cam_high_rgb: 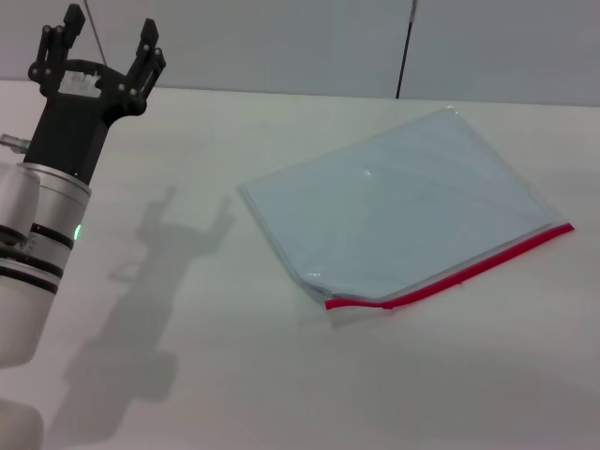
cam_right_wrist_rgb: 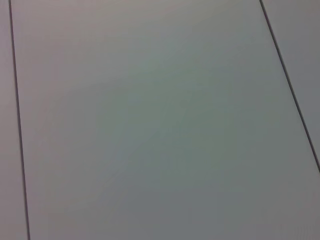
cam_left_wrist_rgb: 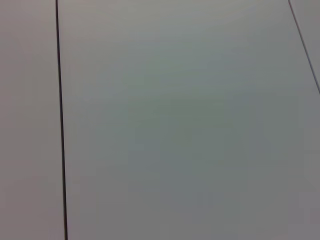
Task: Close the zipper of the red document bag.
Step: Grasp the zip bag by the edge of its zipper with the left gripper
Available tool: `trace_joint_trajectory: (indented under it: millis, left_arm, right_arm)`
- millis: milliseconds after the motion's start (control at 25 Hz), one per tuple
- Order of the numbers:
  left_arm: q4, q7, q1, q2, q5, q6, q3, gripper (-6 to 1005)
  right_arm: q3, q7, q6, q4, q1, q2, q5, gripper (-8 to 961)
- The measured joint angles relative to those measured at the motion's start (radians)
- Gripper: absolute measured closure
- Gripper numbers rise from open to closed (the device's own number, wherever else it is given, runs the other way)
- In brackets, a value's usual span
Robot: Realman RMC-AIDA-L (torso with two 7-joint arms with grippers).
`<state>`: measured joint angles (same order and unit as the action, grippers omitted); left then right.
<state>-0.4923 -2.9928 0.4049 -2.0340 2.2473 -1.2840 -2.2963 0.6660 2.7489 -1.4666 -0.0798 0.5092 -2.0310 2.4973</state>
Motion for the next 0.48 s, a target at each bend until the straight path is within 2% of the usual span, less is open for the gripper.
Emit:
trace_joint_trajectory:
  millis: [480]
  left_arm:
    - [0.0,0.0,0.0,0.0,0.0,-0.002,0.0,183]
  right_arm:
    - [0.0,0.0,0.001,0.0,0.0,0.0,0.0,72]
